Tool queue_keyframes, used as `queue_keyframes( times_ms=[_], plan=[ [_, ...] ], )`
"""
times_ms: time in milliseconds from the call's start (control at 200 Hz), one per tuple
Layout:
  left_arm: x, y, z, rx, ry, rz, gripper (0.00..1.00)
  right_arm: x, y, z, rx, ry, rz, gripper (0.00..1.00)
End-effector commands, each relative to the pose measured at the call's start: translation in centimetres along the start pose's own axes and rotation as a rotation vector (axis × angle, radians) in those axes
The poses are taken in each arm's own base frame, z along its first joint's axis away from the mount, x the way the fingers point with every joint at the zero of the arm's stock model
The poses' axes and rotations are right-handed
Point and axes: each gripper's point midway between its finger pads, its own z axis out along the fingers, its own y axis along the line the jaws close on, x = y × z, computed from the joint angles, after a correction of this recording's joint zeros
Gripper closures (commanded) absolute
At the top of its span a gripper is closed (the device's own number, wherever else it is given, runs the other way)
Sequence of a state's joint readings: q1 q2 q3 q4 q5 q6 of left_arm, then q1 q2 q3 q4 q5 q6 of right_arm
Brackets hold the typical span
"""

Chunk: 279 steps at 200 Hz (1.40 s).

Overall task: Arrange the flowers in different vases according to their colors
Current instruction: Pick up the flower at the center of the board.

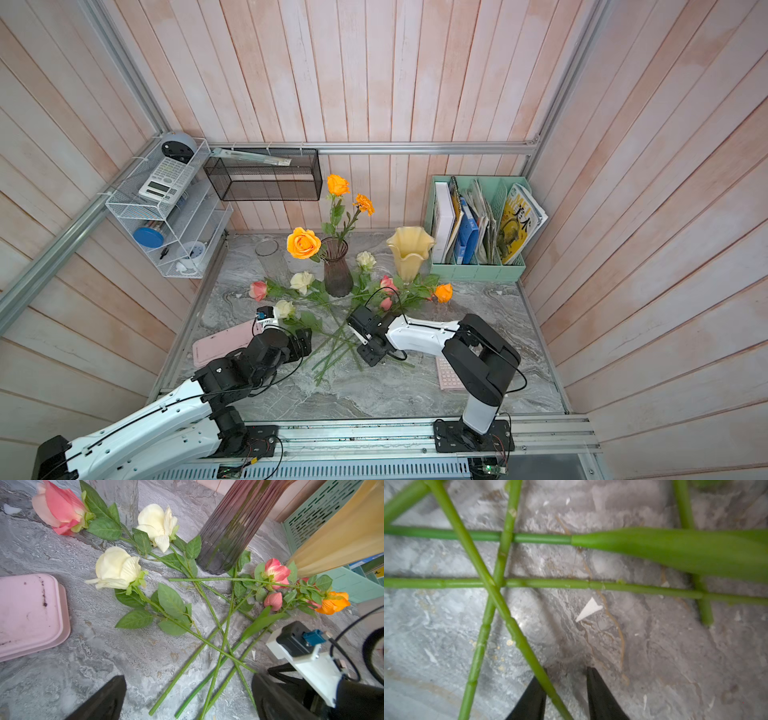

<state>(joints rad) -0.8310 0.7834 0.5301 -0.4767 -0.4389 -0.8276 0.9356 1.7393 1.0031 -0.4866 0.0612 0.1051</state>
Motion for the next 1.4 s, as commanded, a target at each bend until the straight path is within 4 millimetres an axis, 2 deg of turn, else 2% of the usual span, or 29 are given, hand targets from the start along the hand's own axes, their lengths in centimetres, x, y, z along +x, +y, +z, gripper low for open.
queue_keyframes(
  times_ms=[0,65,170,325,430,610,730,875,965,1065,1150,1390],
  plan=[
    [0.0,-0.5,-0.2,0.042,-0.001,-0.001,0.0,0.2,0.4,1.2,-0.003,0.022,-0.02,0.69],
    [0.1,-0.8,-0.3,0.067,0.0,0.001,0.0,0.3,0.4,1.3,-0.006,0.025,-0.016,0.85],
    [0.3,-1.6,-0.6,0.135,0.001,-0.003,0.0,0.4,0.5,0.9,-0.012,0.022,-0.005,1.0],
    [0.4,-2.3,-1.1,0.185,0.011,0.006,0.0,0.1,0.3,-0.8,-0.011,-0.014,0.005,1.0],
    [0.3,-2.4,-1.6,0.2,0.015,0.016,0.0,-0.4,0.6,-2.7,-0.036,-0.057,0.005,1.0],
    [-0.1,-2.3,-2.7,0.222,0.0,0.014,0.0,-0.7,2.2,-6.4,-0.145,-0.127,-0.026,1.0],
    [-0.7,-3.4,-4.0,0.296,-0.006,0.013,0.0,-0.5,3.3,-9.0,-0.216,-0.183,-0.054,1.0],
    [-1.1,-5.5,-6.0,0.439,-0.002,0.037,0.0,-1.2,3.9,-12.7,-0.274,-0.299,-0.067,1.0],
    [-1.3,-6.0,-6.9,0.482,-0.003,0.05,0.0,-2.1,4.0,-15.3,-0.29,-0.404,-0.071,1.0],
    [-1.2,-6.5,-7.6,0.526,-0.003,0.06,0.0,-3.2,3.9,-18.9,-0.306,-0.562,-0.059,1.0],
    [-1.3,-6.6,-8.0,0.547,-0.006,0.064,0.0,-4.1,4.0,-22.9,-0.333,-0.696,-0.074,1.0],
    [-1.2,-7.0,-8.8,0.588,-0.008,0.083,0.0,-6.1,5.0,-30.9,-0.408,-0.873,-0.134,1.0]
  ],
)
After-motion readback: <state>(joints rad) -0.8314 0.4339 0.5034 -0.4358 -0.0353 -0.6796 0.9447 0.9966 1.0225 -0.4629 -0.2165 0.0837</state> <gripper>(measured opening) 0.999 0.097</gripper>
